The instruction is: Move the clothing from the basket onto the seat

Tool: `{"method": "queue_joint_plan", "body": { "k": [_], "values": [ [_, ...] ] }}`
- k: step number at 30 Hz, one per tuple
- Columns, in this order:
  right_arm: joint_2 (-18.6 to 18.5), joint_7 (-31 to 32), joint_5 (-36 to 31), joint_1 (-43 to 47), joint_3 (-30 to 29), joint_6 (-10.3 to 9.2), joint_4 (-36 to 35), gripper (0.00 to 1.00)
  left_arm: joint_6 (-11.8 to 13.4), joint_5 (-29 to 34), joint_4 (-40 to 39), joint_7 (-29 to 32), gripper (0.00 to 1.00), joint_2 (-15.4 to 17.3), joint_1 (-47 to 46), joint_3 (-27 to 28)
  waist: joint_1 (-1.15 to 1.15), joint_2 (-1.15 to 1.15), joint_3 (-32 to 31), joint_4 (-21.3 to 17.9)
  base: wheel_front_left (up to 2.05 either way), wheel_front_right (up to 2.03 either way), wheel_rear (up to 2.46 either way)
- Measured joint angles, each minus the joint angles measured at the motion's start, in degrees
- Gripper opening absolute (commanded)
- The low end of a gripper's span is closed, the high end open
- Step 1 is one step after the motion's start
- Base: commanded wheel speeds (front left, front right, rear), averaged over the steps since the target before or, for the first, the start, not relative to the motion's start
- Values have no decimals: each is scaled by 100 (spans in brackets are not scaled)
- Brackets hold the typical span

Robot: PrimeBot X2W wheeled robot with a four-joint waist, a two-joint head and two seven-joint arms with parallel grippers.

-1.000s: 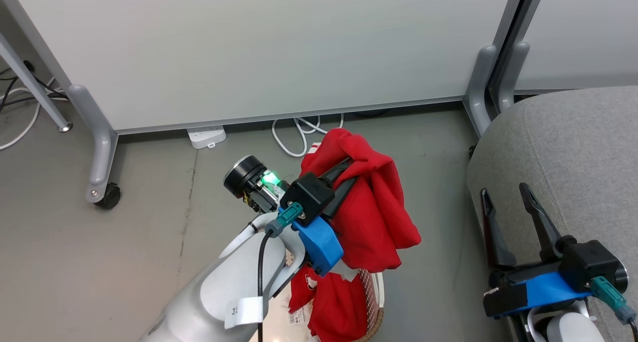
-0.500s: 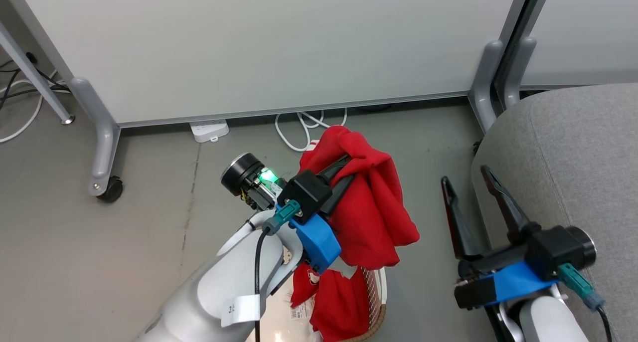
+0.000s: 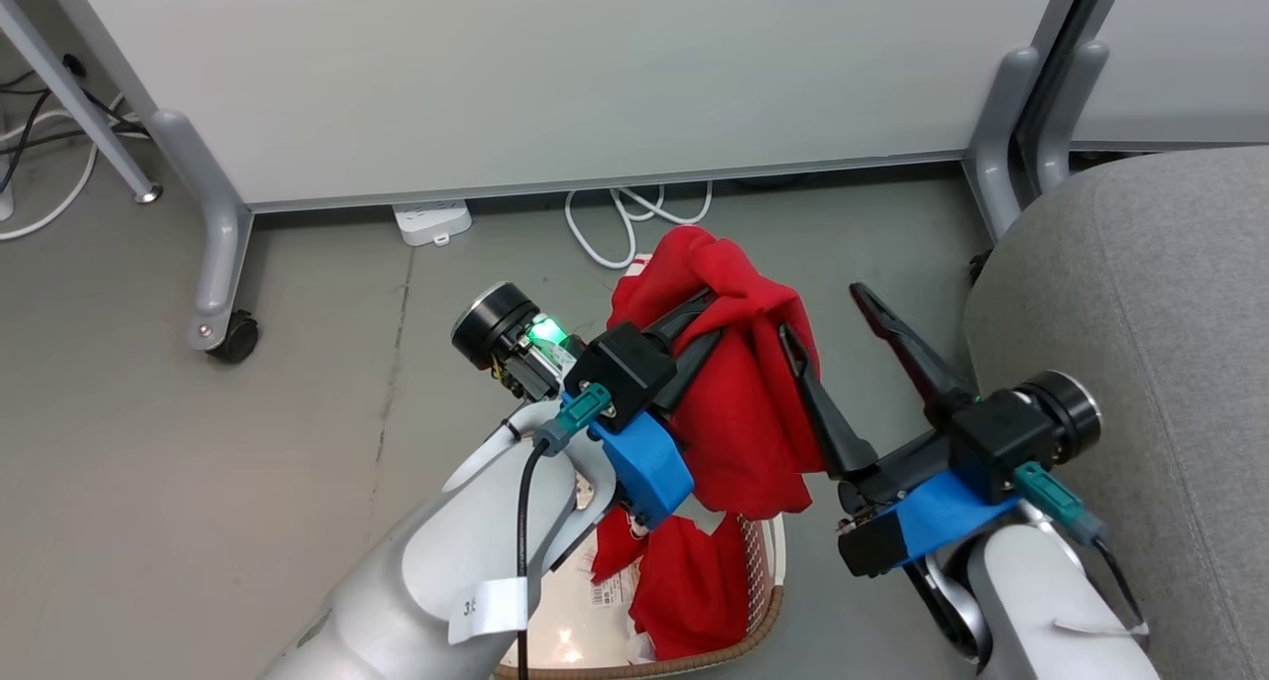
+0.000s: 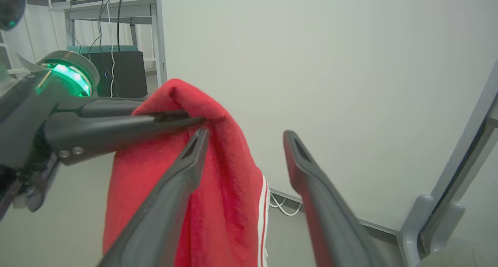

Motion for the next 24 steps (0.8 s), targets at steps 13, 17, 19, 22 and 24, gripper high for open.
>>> {"method": "queue_joint_plan", "body": {
  "k": [13,17,19,22,24],
  "values": [
    [-165,0,-10,-653,504,1,1290,100,0,43,-149,0,0,-58,-155,-111,0,0,194,172,0,0,0],
    [-174,0,9,-797,569,1,1506,100,0,45,-200,0,0,-75,-169,-166,0,0,206,209,0,0,0],
    [-172,1,60,-826,610,1,1607,43,0,44,-213,0,0,-75,-169,-183,0,0,205,219,0,0,0],
    [-168,0,115,-898,635,1,1681,0,0,41,-224,0,0,-70,-169,-197,0,0,202,224,0,0,0],
    [-164,0,130,-913,655,1,1705,0,0,38,-226,0,0,-67,-169,-198,0,0,195,223,0,0,0]
  ]
}}
